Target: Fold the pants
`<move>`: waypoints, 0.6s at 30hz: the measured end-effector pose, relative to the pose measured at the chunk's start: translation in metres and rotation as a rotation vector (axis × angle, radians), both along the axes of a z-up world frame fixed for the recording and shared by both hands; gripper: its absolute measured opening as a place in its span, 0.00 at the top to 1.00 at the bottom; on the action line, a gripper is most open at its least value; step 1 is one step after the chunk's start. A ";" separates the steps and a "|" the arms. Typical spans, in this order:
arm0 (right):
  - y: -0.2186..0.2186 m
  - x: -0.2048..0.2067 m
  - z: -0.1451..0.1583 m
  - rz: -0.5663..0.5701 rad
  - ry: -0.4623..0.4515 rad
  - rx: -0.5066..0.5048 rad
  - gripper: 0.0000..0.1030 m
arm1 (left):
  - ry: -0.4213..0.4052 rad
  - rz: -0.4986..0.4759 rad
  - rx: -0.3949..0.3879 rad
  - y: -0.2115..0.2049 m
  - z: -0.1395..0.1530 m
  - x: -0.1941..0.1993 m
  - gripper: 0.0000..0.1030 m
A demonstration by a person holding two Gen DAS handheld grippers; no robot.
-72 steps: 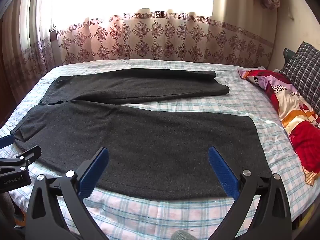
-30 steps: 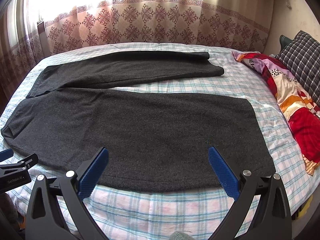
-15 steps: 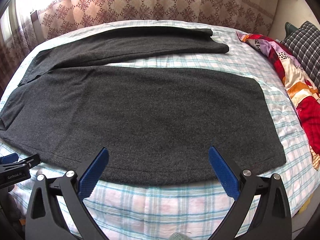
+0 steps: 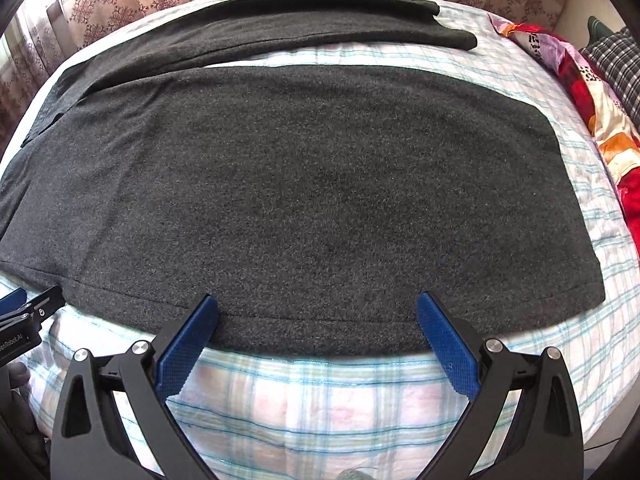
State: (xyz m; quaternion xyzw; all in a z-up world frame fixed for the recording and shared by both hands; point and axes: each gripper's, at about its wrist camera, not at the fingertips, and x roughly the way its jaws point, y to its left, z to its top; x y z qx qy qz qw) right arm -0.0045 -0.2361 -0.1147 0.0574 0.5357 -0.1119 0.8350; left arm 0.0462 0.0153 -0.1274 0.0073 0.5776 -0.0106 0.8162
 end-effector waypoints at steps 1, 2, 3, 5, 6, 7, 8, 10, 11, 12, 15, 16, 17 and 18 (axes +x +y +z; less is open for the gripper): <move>0.000 0.000 -0.001 0.000 0.004 0.001 0.05 | -0.001 -0.001 0.002 0.000 -0.001 0.000 0.02; 0.000 -0.001 -0.002 0.000 0.006 0.002 0.05 | -0.002 -0.001 0.004 0.002 -0.003 0.001 0.02; 0.000 0.000 -0.002 -0.001 0.006 0.002 0.05 | -0.002 -0.002 0.004 0.004 -0.002 0.002 0.02; -0.003 0.002 -0.004 -0.001 0.006 0.002 0.05 | -0.004 -0.003 0.005 0.001 -0.003 0.002 0.02; -0.002 0.003 -0.005 -0.001 0.007 0.000 0.05 | -0.003 -0.003 0.005 0.002 0.000 0.002 0.02; -0.001 0.003 -0.006 -0.001 0.009 -0.001 0.05 | -0.004 -0.004 0.006 0.002 0.000 0.000 0.02; -0.002 0.003 -0.006 -0.002 0.009 0.002 0.05 | -0.004 -0.005 0.006 0.001 0.000 -0.001 0.02; -0.003 0.003 -0.007 -0.005 0.007 0.013 0.05 | -0.005 -0.007 0.006 0.004 0.001 -0.001 0.02; -0.005 0.003 -0.008 -0.007 0.007 0.020 0.05 | -0.006 -0.008 0.007 0.004 0.001 -0.001 0.02; -0.006 0.004 -0.008 -0.010 0.006 0.028 0.05 | -0.005 -0.008 0.009 0.004 0.002 0.000 0.02; -0.007 0.004 -0.009 -0.017 0.004 0.043 0.05 | -0.010 -0.012 0.023 0.000 0.005 -0.001 0.02; -0.006 0.004 -0.009 -0.012 0.007 0.035 0.05 | -0.013 -0.014 0.027 -0.001 0.006 -0.001 0.02; -0.005 0.004 -0.009 -0.007 0.008 0.026 0.05 | -0.018 -0.012 0.025 -0.001 0.007 -0.002 0.02; -0.004 0.004 -0.008 -0.007 0.009 0.018 0.05 | -0.023 -0.012 0.021 -0.002 0.010 -0.002 0.02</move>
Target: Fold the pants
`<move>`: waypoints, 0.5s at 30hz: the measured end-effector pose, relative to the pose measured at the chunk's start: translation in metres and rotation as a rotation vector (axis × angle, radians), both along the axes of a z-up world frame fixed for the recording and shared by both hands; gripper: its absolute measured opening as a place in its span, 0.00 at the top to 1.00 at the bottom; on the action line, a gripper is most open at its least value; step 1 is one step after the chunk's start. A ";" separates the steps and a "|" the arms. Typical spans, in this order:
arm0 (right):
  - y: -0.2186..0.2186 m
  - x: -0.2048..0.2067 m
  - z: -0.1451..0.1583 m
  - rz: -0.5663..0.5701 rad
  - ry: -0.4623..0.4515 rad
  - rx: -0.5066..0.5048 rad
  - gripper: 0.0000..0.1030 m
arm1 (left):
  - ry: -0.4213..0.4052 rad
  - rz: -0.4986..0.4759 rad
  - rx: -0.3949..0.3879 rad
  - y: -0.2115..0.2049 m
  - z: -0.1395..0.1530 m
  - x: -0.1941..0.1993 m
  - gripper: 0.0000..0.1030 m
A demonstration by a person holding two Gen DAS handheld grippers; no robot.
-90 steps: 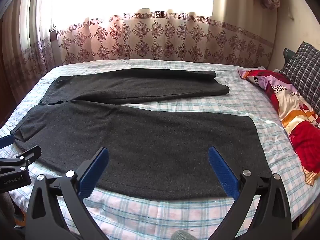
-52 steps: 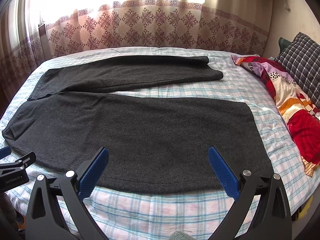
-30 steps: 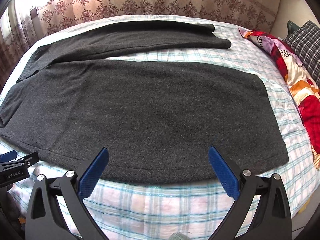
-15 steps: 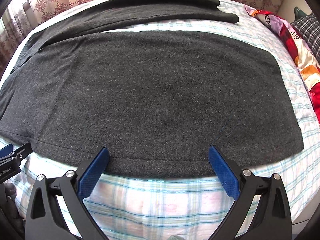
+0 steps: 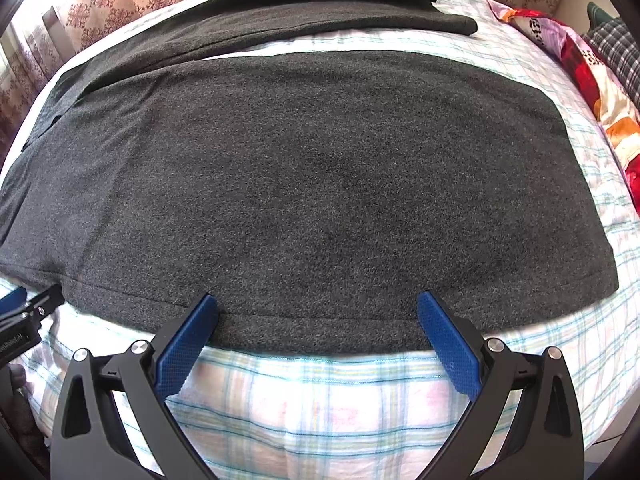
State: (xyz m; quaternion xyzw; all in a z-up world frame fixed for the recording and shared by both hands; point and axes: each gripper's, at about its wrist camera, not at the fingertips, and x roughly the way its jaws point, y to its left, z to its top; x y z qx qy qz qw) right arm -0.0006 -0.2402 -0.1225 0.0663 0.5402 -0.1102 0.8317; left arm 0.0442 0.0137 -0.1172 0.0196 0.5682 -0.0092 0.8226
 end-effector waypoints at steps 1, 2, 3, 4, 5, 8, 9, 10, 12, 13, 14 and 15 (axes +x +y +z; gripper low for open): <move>0.001 0.000 0.001 0.002 -0.004 -0.008 0.05 | -0.005 -0.003 0.000 -0.001 0.002 0.000 0.02; 0.001 -0.001 0.002 0.004 -0.010 -0.010 0.05 | -0.012 -0.007 0.003 -0.002 0.005 -0.001 0.02; 0.001 -0.002 0.004 0.005 -0.019 -0.005 0.05 | -0.021 -0.013 0.010 -0.003 0.009 -0.002 0.02; 0.001 -0.003 0.007 0.011 -0.039 0.007 0.05 | -0.033 -0.017 0.021 -0.004 0.013 -0.002 0.02; 0.003 -0.006 0.011 0.023 -0.057 0.010 0.05 | -0.050 -0.021 0.034 -0.006 0.017 -0.003 0.02; 0.017 -0.011 0.037 0.083 -0.170 -0.066 0.05 | -0.109 -0.030 0.066 -0.007 0.031 -0.003 0.02; 0.023 -0.012 0.047 0.104 -0.210 -0.103 0.05 | -0.127 -0.032 0.076 -0.008 0.036 -0.002 0.02; 0.028 -0.014 0.057 0.121 -0.255 -0.144 0.05 | -0.142 -0.037 0.082 -0.009 0.040 -0.001 0.02; 0.032 -0.015 0.071 0.142 -0.318 -0.177 0.05 | -0.162 -0.038 0.091 -0.009 0.047 0.004 0.02; 0.032 -0.012 0.076 0.149 -0.338 -0.173 0.05 | -0.165 -0.035 0.090 -0.008 0.049 0.008 0.02; 0.031 -0.009 0.080 0.155 -0.348 -0.159 0.05 | -0.166 -0.031 0.085 -0.008 0.051 0.012 0.02; 0.028 -0.006 0.082 0.159 -0.354 -0.143 0.05 | -0.167 -0.026 0.081 -0.007 0.053 0.017 0.02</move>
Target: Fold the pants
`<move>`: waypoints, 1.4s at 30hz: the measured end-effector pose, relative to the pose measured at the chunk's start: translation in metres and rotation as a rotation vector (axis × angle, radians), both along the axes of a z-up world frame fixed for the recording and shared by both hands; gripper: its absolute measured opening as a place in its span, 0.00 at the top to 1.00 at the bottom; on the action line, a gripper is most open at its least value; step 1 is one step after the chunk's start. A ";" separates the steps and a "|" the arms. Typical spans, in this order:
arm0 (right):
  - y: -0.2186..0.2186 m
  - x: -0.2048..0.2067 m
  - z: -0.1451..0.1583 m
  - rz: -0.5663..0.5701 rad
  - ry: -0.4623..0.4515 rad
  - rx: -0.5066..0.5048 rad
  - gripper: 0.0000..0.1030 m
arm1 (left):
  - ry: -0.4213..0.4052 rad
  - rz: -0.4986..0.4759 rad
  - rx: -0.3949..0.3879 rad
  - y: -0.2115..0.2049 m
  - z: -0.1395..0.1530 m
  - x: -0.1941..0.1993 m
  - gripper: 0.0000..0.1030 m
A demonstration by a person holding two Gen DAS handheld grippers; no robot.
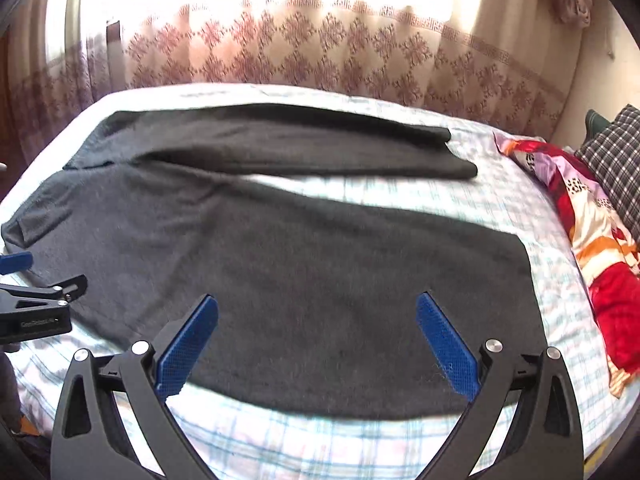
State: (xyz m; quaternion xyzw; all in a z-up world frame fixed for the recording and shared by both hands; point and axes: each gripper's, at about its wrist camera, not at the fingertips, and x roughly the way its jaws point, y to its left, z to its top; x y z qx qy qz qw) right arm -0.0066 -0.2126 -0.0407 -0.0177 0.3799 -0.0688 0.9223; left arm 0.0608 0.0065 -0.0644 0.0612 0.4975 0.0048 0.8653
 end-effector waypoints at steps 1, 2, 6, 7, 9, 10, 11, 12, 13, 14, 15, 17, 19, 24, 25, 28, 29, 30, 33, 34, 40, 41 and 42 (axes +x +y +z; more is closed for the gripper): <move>-0.005 0.005 0.001 0.004 0.001 0.014 0.05 | -0.001 0.005 0.000 -0.001 0.002 0.005 0.02; -0.009 0.009 0.002 -0.001 0.005 0.021 0.05 | -0.004 0.008 0.000 0.000 0.001 0.007 0.02; -0.034 0.034 0.000 -0.049 0.024 0.055 0.05 | -0.019 0.010 0.001 -0.002 0.005 0.025 0.02; -0.041 0.039 0.000 -0.066 0.023 0.058 0.05 | -0.023 0.008 0.002 -0.003 0.006 0.030 0.02; -0.056 0.052 0.001 -0.092 0.021 0.063 0.05 | -0.027 0.007 0.009 -0.006 0.007 0.042 0.02; -0.063 0.059 -0.001 -0.101 0.022 0.070 0.05 | -0.026 0.006 0.010 -0.008 0.008 0.049 0.02; -0.070 0.067 -0.001 -0.108 0.024 0.076 0.05 | -0.026 0.003 0.008 -0.009 0.008 0.057 0.02; -0.076 0.073 -0.002 -0.113 0.027 0.081 0.05 | -0.026 0.001 0.011 -0.011 0.008 0.065 0.02; -0.085 0.082 -0.002 -0.120 0.028 0.085 0.05 | -0.026 0.001 0.016 -0.012 0.009 0.074 0.02; -0.091 0.090 -0.002 -0.126 0.027 0.080 0.05 | -0.029 -0.002 0.017 -0.013 0.009 0.082 0.02; -0.098 0.103 -0.001 -0.131 0.025 0.068 0.05 | -0.033 -0.005 0.019 -0.015 0.010 0.091 0.02; -0.110 0.124 -0.001 -0.135 0.021 0.042 0.05 | -0.037 -0.002 0.028 -0.016 0.010 0.111 0.02; -0.124 0.151 -0.002 -0.134 0.023 0.036 0.05 | -0.036 0.000 0.031 -0.017 0.009 0.133 0.02; -0.151 0.215 -0.010 -0.141 0.051 0.039 0.05 | -0.029 0.023 0.057 -0.014 0.006 0.188 0.02; -0.157 0.230 -0.012 -0.134 0.055 0.042 0.05 | -0.030 0.025 0.056 -0.014 0.005 0.199 0.02; -0.168 0.270 -0.021 -0.123 0.077 0.031 0.05 | -0.030 0.030 0.068 -0.012 -0.001 0.230 0.02; -0.171 0.283 -0.025 -0.119 0.090 0.031 0.05 | -0.027 0.031 0.075 -0.012 -0.004 0.241 0.02; -0.174 0.295 -0.031 -0.116 0.108 0.037 0.05 | -0.021 0.031 0.078 -0.012 -0.007 0.250 0.02; -0.186 0.330 -0.049 -0.115 0.176 0.065 0.05 | -0.011 0.023 0.079 -0.010 -0.013 0.276 0.02; -0.192 0.340 -0.054 -0.125 0.191 0.072 0.05 | -0.009 0.019 0.086 -0.010 -0.015 0.284 0.02; -0.213 0.382 -0.056 -0.154 0.200 0.049 0.05 | 0.021 0.012 0.109 -0.004 -0.027 0.325 0.02; -0.218 0.388 -0.054 -0.165 0.195 0.044 0.05 | 0.028 0.014 0.111 -0.003 -0.028 0.331 0.02; -0.223 0.395 -0.052 -0.178 0.189 0.044 0.05 | 0.035 0.016 0.108 -0.001 -0.029 0.337 0.02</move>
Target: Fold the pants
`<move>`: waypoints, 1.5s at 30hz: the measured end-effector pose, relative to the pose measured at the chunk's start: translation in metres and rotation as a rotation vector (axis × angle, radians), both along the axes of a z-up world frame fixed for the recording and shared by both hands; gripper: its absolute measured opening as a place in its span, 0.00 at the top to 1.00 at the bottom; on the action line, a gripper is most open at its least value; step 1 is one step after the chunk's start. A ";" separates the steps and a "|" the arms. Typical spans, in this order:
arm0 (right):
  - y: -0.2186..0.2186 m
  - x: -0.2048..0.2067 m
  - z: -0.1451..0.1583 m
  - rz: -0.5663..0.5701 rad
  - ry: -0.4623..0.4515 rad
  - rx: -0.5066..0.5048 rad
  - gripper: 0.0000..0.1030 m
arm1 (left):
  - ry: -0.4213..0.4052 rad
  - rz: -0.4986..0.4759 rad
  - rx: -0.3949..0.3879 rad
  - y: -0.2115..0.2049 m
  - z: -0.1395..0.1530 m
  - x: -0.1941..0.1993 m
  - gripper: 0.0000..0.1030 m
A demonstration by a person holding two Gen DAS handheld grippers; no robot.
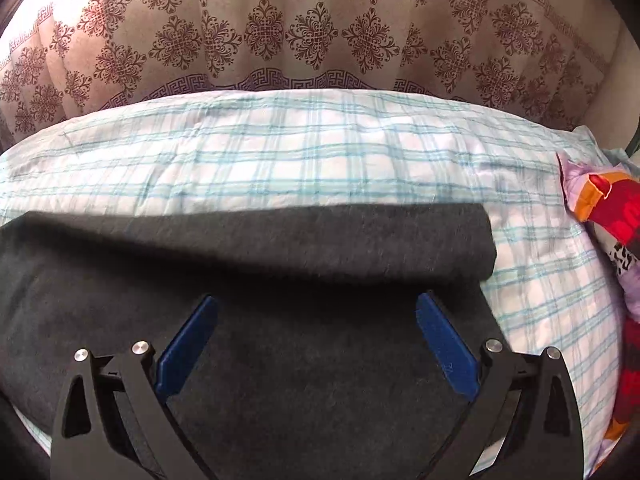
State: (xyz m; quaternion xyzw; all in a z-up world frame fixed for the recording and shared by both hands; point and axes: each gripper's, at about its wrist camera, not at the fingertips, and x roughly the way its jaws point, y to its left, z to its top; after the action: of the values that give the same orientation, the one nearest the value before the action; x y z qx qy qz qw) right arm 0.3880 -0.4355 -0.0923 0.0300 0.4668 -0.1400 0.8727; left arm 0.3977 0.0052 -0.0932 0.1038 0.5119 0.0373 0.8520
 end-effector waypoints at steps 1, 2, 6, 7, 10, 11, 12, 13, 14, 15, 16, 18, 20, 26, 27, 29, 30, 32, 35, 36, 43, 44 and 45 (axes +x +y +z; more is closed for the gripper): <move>-0.008 0.009 0.003 -0.021 -0.011 0.006 0.05 | 0.003 0.001 -0.005 0.001 0.000 0.004 0.02; -0.014 0.015 0.004 -0.040 -0.022 0.009 0.05 | 0.003 0.004 -0.008 0.002 -0.001 0.009 0.02; -0.040 0.031 0.014 -0.143 -0.070 0.006 0.05 | 0.017 0.027 -0.029 0.011 -0.006 0.028 0.02; -0.044 0.031 0.017 -0.176 -0.076 0.011 0.05 | 0.022 0.036 -0.037 0.015 -0.007 0.031 0.02; -0.037 0.025 0.018 -0.135 -0.118 0.059 0.05 | 0.028 0.060 -0.056 0.025 -0.011 0.043 0.02; -0.030 0.028 0.012 -0.105 -0.100 0.056 0.05 | 0.028 0.064 -0.060 0.028 -0.012 0.047 0.02; -0.023 0.031 0.003 -0.078 -0.072 0.048 0.05 | 0.030 0.071 -0.065 0.031 -0.014 0.051 0.02; -0.018 0.037 -0.008 -0.060 -0.033 0.020 0.05 | 0.038 0.075 -0.077 0.033 -0.016 0.056 0.02; -0.016 0.040 -0.018 -0.058 -0.002 0.001 0.05 | 0.043 0.078 -0.092 0.036 -0.017 0.058 0.02; -0.017 0.042 -0.026 -0.062 0.021 0.005 0.05 | 0.047 0.082 -0.107 0.039 -0.020 0.061 0.02; -0.021 0.043 -0.031 -0.068 0.019 0.030 0.05 | 0.051 0.083 -0.120 0.041 -0.021 0.063 0.02; -0.025 0.042 -0.029 -0.079 0.006 0.049 0.05 | 0.048 0.084 -0.134 0.047 -0.024 0.067 0.02; -0.023 0.039 -0.023 -0.097 0.009 0.018 0.05 | 0.033 0.082 -0.134 0.050 -0.025 0.070 0.02; 0.036 -0.011 0.015 0.054 -0.066 0.064 0.05 | 0.008 0.072 -0.102 0.054 -0.017 0.063 0.02; 0.050 -0.020 0.017 0.087 -0.070 0.073 0.05 | -0.001 0.076 -0.089 0.055 -0.013 0.058 0.02; 0.083 -0.033 0.021 0.175 -0.072 0.098 0.05 | -0.020 0.071 -0.094 0.058 -0.005 0.048 0.02; 0.098 -0.038 0.022 0.205 -0.071 0.104 0.05 | -0.026 0.065 -0.096 0.059 -0.002 0.042 0.02; 0.125 -0.047 0.021 0.251 -0.060 0.138 0.05 | -0.027 0.062 -0.092 0.062 0.002 0.031 0.02; 0.155 -0.060 0.016 0.299 -0.042 0.186 0.05 | -0.019 0.068 -0.111 0.072 0.004 0.009 0.02; 0.164 -0.063 0.015 0.315 -0.036 0.189 0.05 | -0.017 0.072 -0.117 0.076 0.004 -0.001 0.02; 0.209 -0.061 -0.020 0.351 0.050 0.101 0.05 | 0.011 0.086 -0.119 0.092 -0.021 -0.039 0.02; 0.208 -0.055 -0.027 0.327 0.074 0.097 0.05 | 0.004 0.085 -0.133 0.095 -0.024 -0.040 0.02; 0.206 -0.050 -0.032 0.310 0.081 0.106 0.05 | -0.010 0.079 -0.135 0.096 -0.026 -0.041 0.02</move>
State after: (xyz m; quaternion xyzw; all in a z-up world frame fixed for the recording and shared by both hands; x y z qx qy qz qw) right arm 0.3380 -0.2295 -0.1246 -0.0023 0.5072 0.0201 0.8616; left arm 0.3568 0.1011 -0.1192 0.0257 0.5126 0.0366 0.8575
